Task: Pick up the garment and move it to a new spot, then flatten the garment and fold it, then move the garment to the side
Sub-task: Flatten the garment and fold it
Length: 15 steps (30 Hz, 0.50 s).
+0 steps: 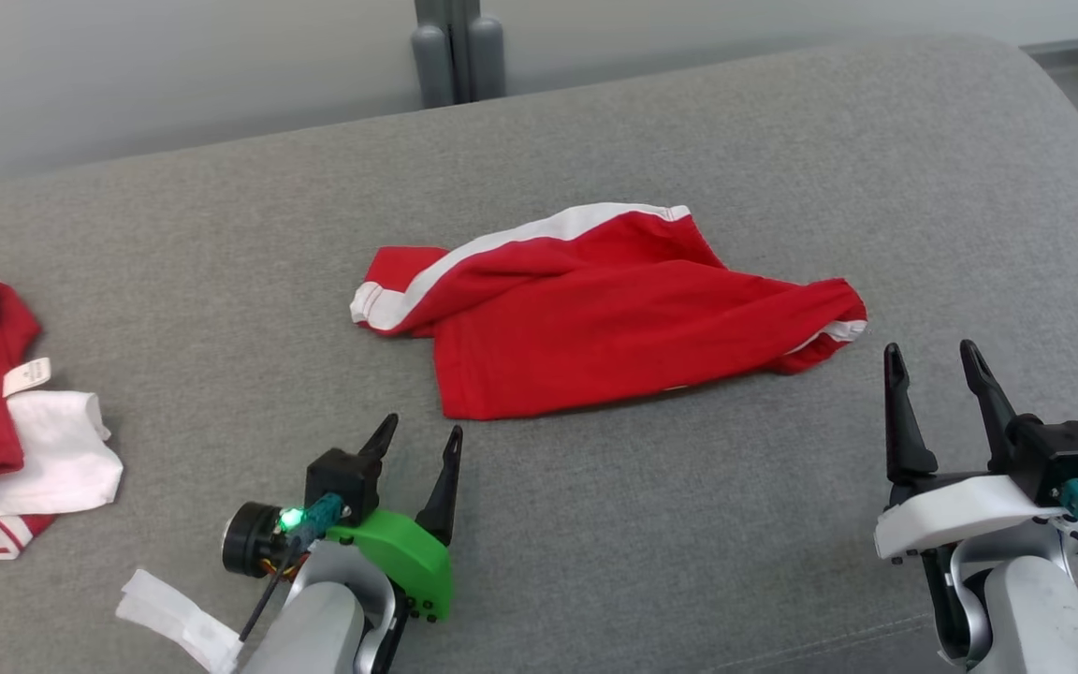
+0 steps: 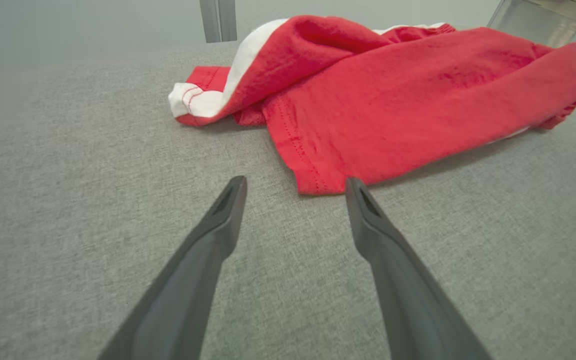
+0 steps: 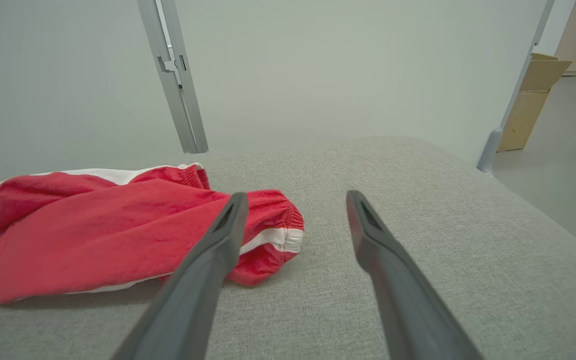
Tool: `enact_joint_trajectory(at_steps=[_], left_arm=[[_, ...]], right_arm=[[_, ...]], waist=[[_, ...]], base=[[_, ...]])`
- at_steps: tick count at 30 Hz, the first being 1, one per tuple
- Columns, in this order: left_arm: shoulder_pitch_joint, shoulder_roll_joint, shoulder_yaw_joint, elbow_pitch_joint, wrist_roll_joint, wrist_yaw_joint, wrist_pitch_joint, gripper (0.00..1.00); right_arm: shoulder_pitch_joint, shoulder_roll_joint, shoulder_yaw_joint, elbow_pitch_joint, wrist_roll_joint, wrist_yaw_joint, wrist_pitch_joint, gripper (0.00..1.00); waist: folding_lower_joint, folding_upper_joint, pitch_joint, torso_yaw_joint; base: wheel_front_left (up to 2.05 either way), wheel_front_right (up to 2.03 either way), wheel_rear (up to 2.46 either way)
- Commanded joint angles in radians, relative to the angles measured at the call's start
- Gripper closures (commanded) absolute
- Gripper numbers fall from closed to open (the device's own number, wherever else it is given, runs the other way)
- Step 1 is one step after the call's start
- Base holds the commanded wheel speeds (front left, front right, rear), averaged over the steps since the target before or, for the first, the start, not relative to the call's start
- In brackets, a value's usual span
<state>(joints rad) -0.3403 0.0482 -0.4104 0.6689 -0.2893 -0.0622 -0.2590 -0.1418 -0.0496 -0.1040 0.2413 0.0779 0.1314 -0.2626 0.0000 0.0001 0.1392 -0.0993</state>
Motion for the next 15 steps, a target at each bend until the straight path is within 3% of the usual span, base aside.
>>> enact_joint_trajectory(at_steps=[1, 12, 14, 15], left_arm=[[-0.033, 0.004, -0.005, 0.025, -0.010, 0.001, -0.001, 0.00], [-0.151, 0.004, -0.063, 0.197, -0.083, 0.020, 0.016, 0.00], [-0.160, 0.004, -0.073, 0.202, -0.094, 0.020, 0.013, 0.24], [-0.165, 0.004, -0.079, 0.199, -0.101, 0.018, 0.007, 0.47]], right_arm=[[-0.012, -0.002, -0.002, -0.005, 0.010, -0.001, -0.003, 0.00], [-0.017, -0.002, -0.012, -0.003, 0.012, -0.001, -0.003, 0.00], [-0.015, -0.002, -0.015, 0.000, 0.010, -0.001, -0.003, 0.00], [-0.014, -0.002, -0.016, 0.001, 0.009, -0.001, -0.003, 0.00]], waist=[[0.0000, -0.0001, 0.067, -0.069], [0.0000, -0.0001, 0.088, -0.109], [0.0000, -0.0001, 0.086, -0.107], [0.0000, -0.0001, 0.085, -0.106]], base=[[0.00, 0.00, 0.00], [0.00, 0.00, 0.00], [0.00, 0.00, 0.00], [0.00, 0.00, 0.00]])
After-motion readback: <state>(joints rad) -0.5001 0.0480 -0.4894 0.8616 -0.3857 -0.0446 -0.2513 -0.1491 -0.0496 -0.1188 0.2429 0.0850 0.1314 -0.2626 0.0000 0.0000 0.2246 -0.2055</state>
